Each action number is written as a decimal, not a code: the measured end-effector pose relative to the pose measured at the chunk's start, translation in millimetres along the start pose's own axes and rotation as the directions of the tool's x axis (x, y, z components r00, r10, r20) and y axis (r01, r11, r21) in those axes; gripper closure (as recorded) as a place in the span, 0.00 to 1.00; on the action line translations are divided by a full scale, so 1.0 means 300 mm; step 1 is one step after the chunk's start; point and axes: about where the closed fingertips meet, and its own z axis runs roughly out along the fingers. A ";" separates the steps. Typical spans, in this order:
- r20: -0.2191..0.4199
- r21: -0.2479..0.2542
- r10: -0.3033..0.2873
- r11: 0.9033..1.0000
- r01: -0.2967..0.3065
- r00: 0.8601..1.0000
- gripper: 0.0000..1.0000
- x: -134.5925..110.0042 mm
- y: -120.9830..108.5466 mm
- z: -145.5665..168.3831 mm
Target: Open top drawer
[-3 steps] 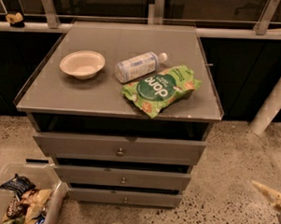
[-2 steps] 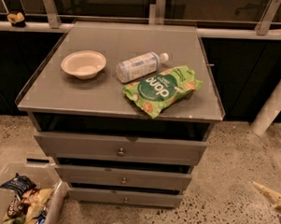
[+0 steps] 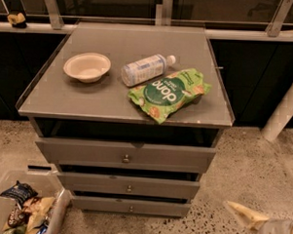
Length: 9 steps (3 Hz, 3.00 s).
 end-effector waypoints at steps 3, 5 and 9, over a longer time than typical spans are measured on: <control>-0.251 0.108 -0.042 0.992 0.071 0.967 0.00 -0.224 0.005 0.142; -0.035 0.122 -0.078 0.989 0.082 0.996 0.00 -0.146 -0.122 0.149; -0.195 0.149 -0.399 0.891 0.429 0.896 0.00 -0.198 -0.595 0.322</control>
Offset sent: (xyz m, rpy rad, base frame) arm 0.0239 0.0935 -0.0058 -0.4226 -0.2060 -0.1691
